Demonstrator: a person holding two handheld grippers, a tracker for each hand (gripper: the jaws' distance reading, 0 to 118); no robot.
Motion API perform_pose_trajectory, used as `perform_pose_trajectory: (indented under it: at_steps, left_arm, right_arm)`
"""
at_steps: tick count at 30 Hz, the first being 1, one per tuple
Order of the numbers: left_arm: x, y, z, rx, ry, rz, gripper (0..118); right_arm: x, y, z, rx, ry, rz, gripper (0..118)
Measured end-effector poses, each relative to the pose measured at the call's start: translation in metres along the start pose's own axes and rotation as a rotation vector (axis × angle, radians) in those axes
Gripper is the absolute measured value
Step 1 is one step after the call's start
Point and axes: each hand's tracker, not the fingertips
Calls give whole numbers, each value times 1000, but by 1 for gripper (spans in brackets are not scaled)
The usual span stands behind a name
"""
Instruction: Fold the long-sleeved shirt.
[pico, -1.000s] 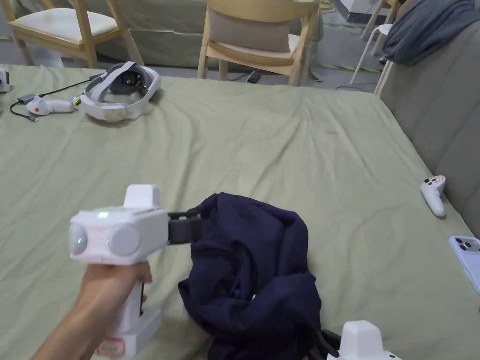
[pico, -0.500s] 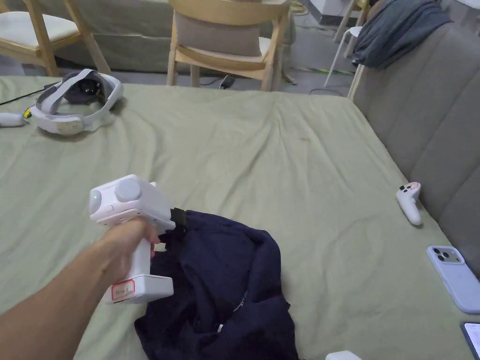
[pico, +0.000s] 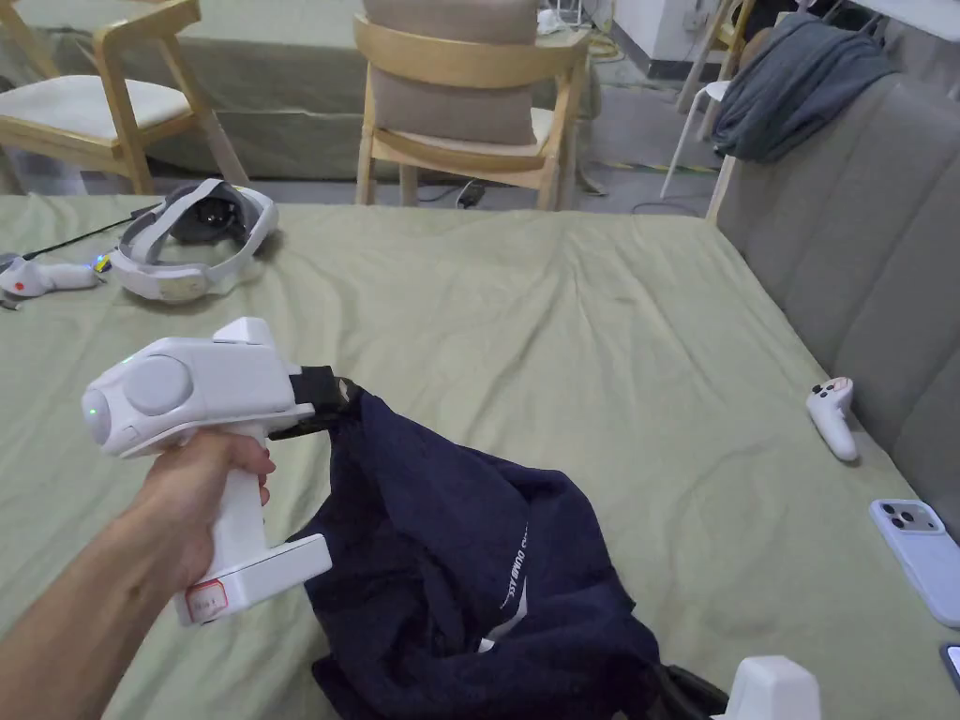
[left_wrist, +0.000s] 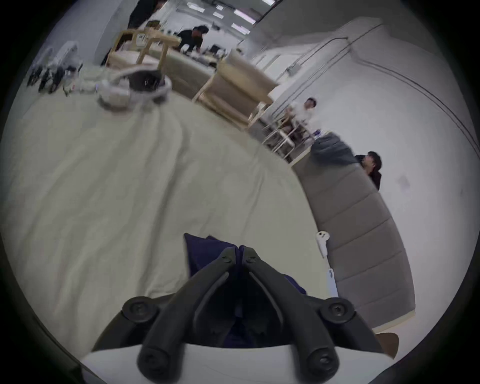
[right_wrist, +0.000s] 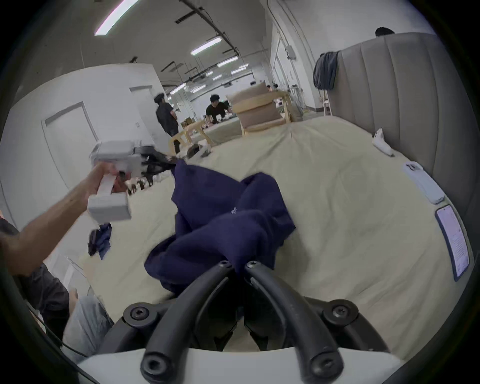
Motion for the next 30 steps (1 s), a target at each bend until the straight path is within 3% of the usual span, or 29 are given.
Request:
perform_pose_trajectory:
  at_steps: [6,11,15,23,30]
  left_arm:
    - [27,24,92,167,-12,-110,5]
    - [58,53,179,314,9,-220,5]
    - [73,87,251,432,6,-215,5]
    - [104,166,363,654,134,-250,5]
    - [141,239,414,784,275,-297,5]
  right_arm:
    - [-10,64,28,152,31,-1,1]
    - [-24,145,50,246,51,55,1]
    - [-42,225,75,335,61,94,1]
    - [-105,382,126,467,-37,211,1]
    - [-155,487,149,572,-159,268,1]
